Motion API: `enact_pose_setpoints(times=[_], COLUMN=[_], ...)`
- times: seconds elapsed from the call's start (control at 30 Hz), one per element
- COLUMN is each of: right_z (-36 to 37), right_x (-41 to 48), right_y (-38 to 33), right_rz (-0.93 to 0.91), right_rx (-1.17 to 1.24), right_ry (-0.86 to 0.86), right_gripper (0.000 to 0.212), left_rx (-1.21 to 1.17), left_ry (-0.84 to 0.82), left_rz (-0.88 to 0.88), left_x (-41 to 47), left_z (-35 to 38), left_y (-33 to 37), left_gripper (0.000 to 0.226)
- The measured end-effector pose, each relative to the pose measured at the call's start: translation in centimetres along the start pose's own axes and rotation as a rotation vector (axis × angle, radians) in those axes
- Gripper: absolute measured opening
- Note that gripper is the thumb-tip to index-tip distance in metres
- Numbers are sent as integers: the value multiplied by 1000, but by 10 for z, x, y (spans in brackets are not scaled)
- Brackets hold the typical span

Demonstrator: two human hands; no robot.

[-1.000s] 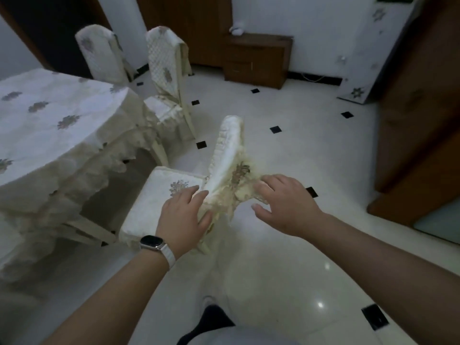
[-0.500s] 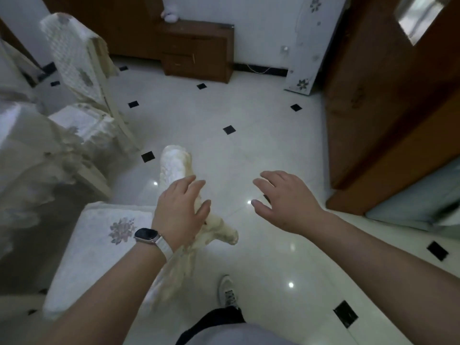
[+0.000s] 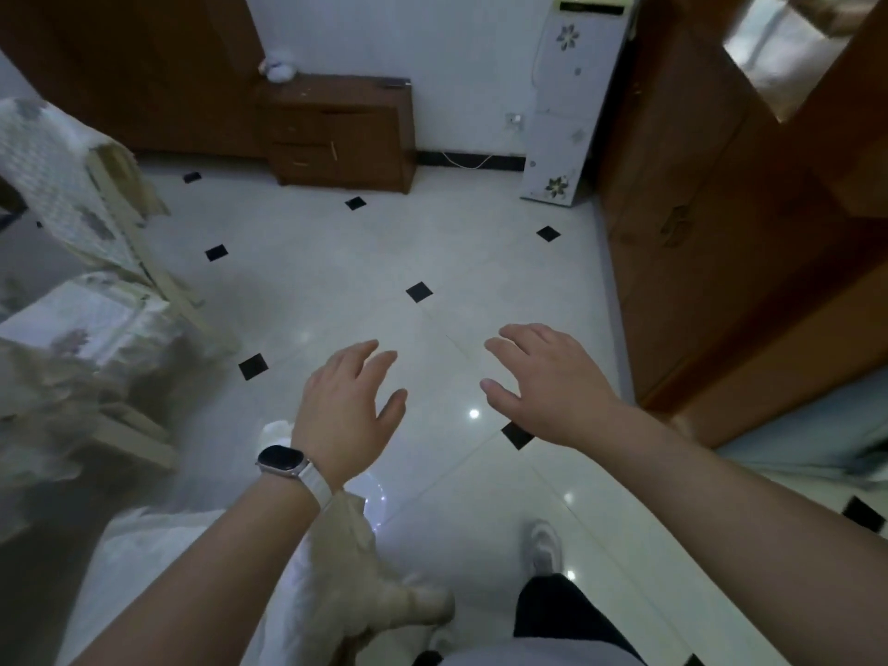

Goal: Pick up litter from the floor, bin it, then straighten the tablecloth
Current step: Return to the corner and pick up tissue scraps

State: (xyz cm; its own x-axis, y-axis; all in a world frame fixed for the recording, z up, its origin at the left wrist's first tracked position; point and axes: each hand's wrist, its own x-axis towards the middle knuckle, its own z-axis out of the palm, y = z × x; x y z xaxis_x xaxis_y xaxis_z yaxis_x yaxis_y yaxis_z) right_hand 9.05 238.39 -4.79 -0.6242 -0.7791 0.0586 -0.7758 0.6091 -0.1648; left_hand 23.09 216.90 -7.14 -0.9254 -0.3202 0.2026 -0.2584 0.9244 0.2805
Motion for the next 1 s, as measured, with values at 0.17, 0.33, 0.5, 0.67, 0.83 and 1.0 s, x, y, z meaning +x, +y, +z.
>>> enact_pose_setpoints(times=[0.17,0.33,0.5,0.67,0.83,1.0], right_z=[9,1,-19,-25,-17,-5], right_x=[69,146,221,287,358,438], right_y=[54,115,168,190,186,173], right_rz=[-44,-92,-184,-262,-324,-346], right_rx=[18,78,91,79,69,51], right_ry=[14,1,17,1,-29,-25], right_gripper=[51,50,49,47,49,48], left_rx=[27,58,99,144,159,171], left_ry=[10,12,53,64,73,70], left_rz=[-46,-134,-201,-262,-331,-336], left_x=[72,157,232,278,320,368], left_z=[21,32,35,33,34,41], left_y=[4,23,38,31,-6,-69], left_gripper=[45,46,46,47,46,46])
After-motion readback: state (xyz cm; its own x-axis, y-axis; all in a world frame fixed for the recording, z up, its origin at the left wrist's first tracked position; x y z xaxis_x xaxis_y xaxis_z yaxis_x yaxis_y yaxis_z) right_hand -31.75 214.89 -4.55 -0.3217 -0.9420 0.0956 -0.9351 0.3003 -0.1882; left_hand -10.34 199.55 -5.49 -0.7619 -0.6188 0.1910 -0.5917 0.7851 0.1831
